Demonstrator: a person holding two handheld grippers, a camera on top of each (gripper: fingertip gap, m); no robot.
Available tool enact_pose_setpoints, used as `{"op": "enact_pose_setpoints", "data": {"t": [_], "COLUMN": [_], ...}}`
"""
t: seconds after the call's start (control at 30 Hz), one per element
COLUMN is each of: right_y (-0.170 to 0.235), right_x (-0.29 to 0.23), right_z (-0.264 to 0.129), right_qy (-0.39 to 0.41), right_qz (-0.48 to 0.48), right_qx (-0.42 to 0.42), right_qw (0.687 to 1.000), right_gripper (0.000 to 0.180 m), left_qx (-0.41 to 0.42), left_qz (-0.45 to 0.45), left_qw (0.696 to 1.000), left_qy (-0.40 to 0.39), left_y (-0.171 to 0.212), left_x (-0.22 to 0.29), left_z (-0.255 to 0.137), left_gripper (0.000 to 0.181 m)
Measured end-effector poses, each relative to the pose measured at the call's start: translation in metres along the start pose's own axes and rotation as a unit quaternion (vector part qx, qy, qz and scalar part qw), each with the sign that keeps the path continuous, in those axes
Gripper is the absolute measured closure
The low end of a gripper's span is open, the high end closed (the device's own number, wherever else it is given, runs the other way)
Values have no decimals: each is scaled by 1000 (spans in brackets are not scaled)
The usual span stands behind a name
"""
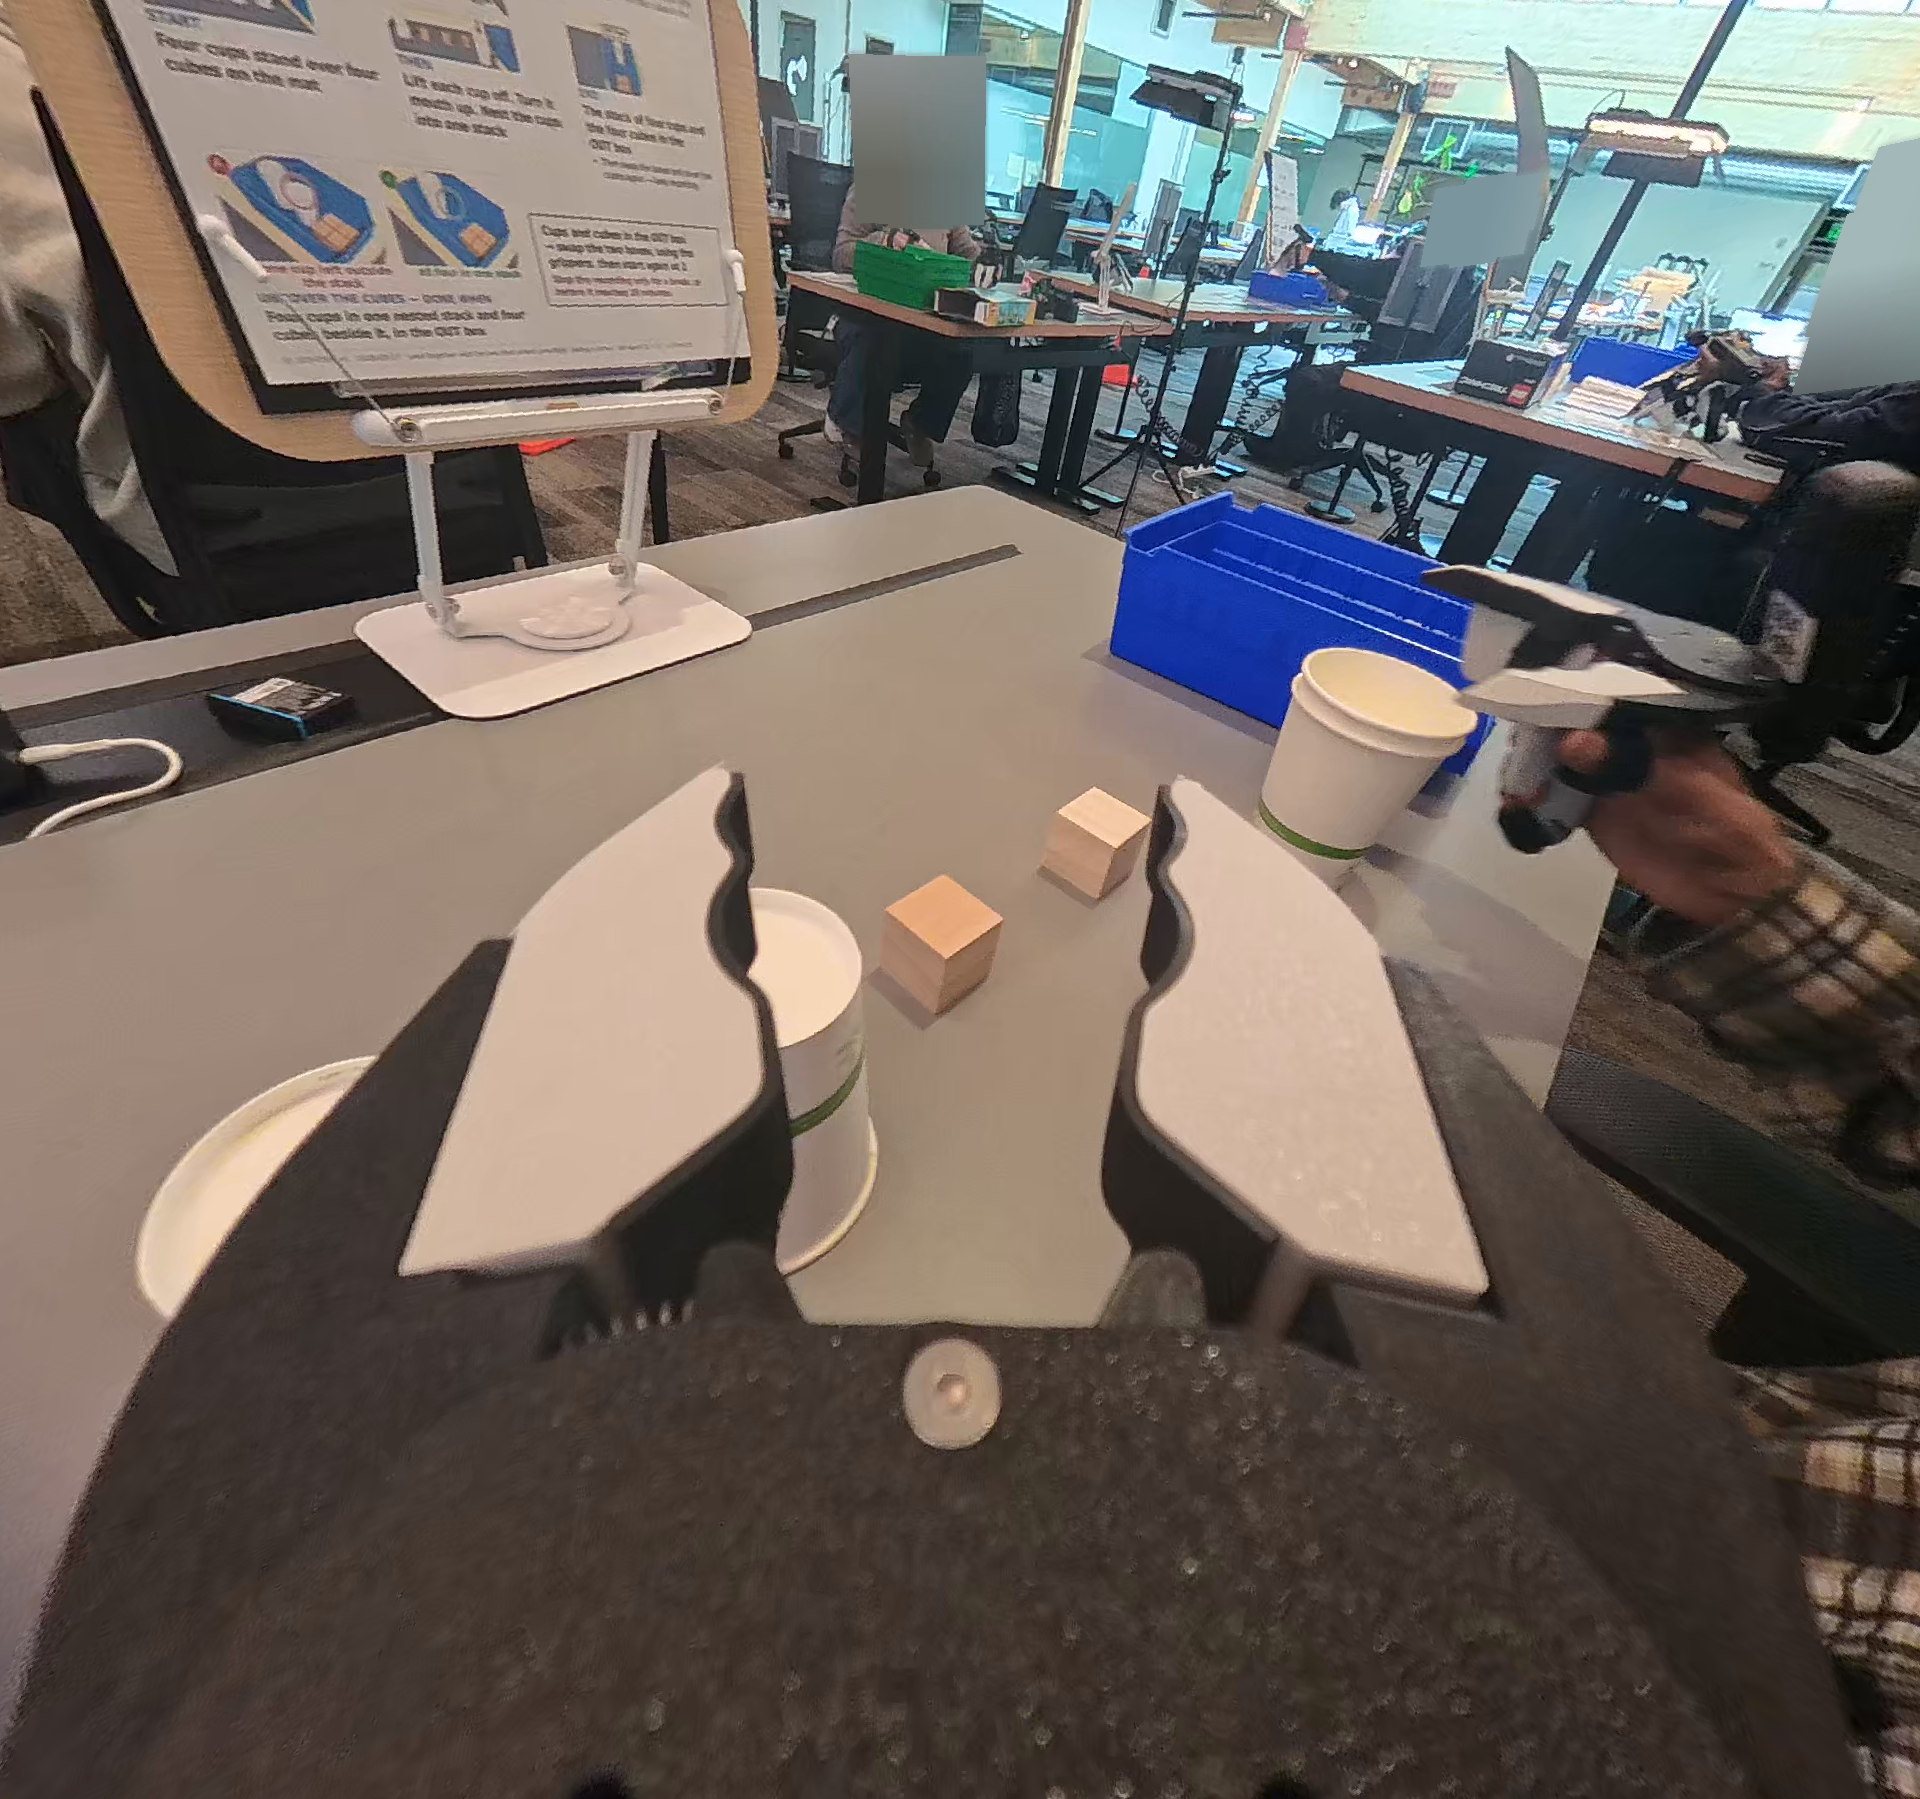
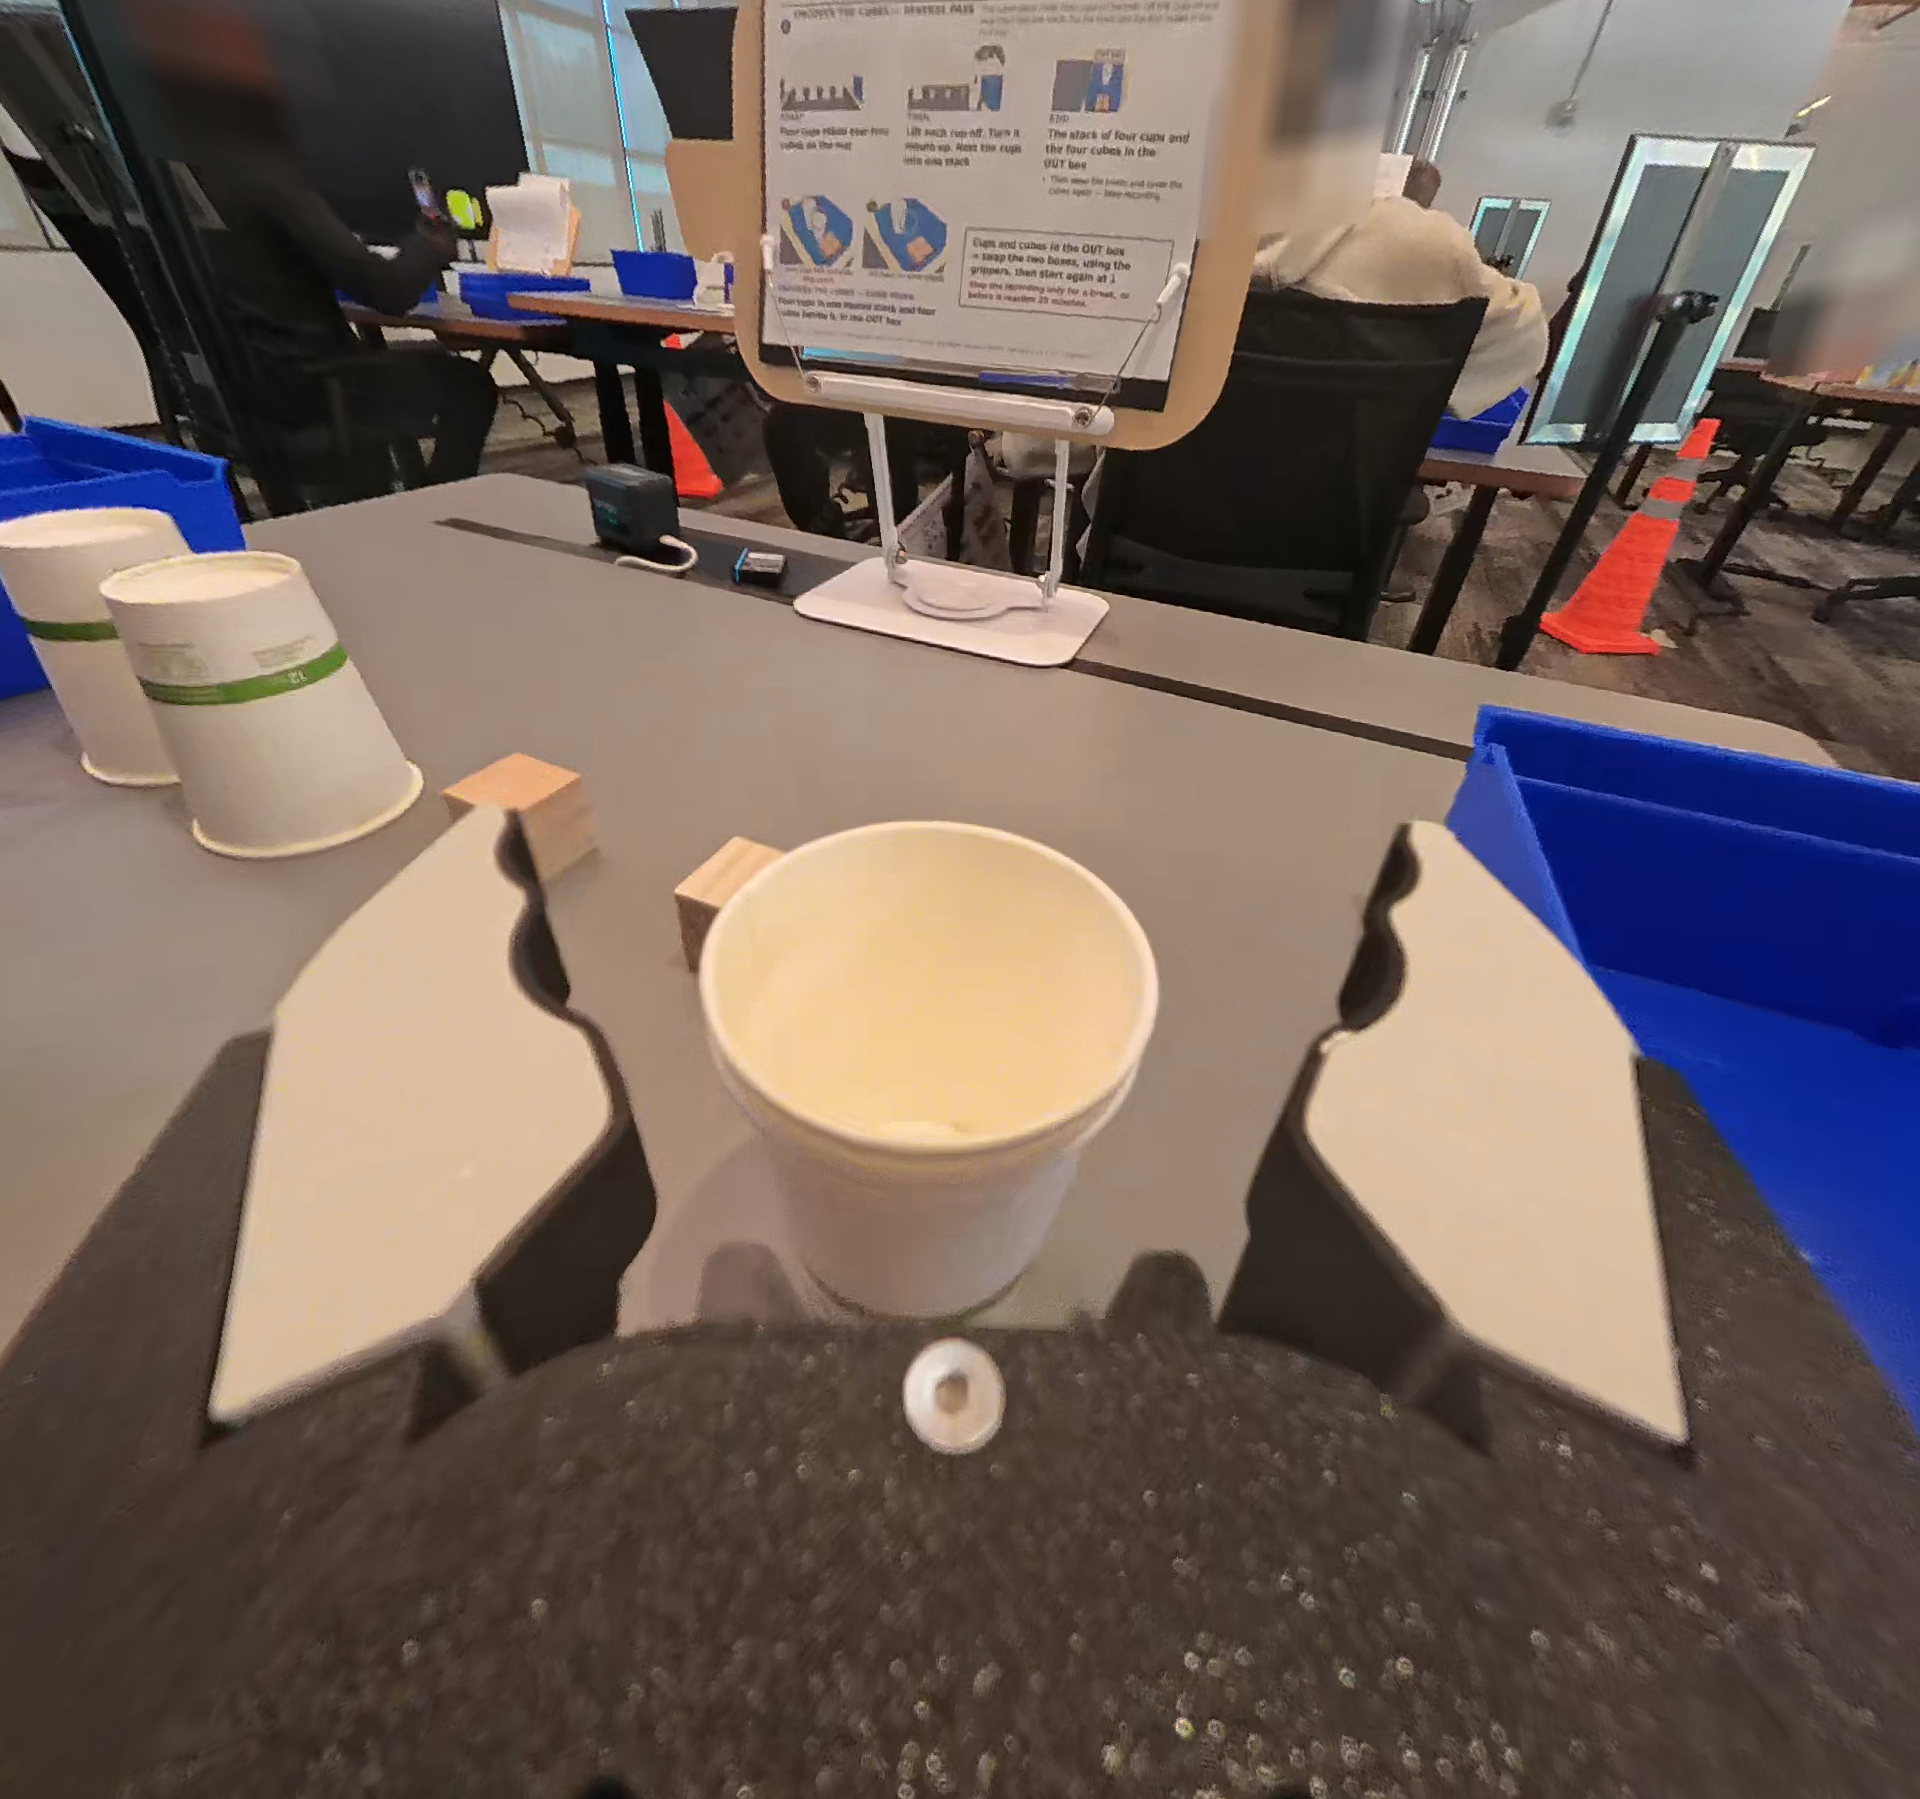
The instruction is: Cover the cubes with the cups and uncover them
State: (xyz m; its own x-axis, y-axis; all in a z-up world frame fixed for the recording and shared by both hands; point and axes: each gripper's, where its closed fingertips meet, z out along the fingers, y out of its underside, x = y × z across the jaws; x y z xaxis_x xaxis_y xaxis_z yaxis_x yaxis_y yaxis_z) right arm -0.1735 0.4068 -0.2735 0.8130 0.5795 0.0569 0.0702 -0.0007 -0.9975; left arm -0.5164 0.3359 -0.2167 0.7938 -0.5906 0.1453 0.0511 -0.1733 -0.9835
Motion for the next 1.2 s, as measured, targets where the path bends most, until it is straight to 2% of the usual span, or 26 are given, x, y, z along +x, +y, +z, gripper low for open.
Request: {"op": "enact_pose_setpoints", "data": {"t": [0.2,0.33,0.43,0.53,0.7,0.93,1.07,1.2], "right_y": [-49,-83,-91,-83,-64,-36,-25,-15], "right_x": [-4,-43,-82,-112,-135,-141,-138,-136], "right_z": [-33,-19,4,27,49,38,28,20], "right_qy": [13,-64,-137,-192,-234,-265,-272,-277], "right_qz": [-99,-171,-202,-225,-229,-206,-200,-199], "right_qx": [-16,-73,-99,-132,-159,-177,-190,-200], "right_qw": [995,981,965,946,931,925,922,919], "right_gripper": [37,42,43,43,43,51,52,52], "left_qx": [10,13,9,-7,-35,-153,-223,-303], "left_qz": [-8,-23,-24,-14,-11,30,77,105], "left_qw": [1000,999,999,999,999,987,971,946], "left_qy": [-28,-42,-44,-48,-34,-26,-51,-38], "left_y": [-8,-9,-8,-4,7,55,75,91], "left_x": [-19,-33,-36,-37,-37,-39,-51,-51], "left_z": [-15,-23,-25,-24,-19,6,17,29], "left_gripper": [108,107,107,106,106,95,88,83]}}
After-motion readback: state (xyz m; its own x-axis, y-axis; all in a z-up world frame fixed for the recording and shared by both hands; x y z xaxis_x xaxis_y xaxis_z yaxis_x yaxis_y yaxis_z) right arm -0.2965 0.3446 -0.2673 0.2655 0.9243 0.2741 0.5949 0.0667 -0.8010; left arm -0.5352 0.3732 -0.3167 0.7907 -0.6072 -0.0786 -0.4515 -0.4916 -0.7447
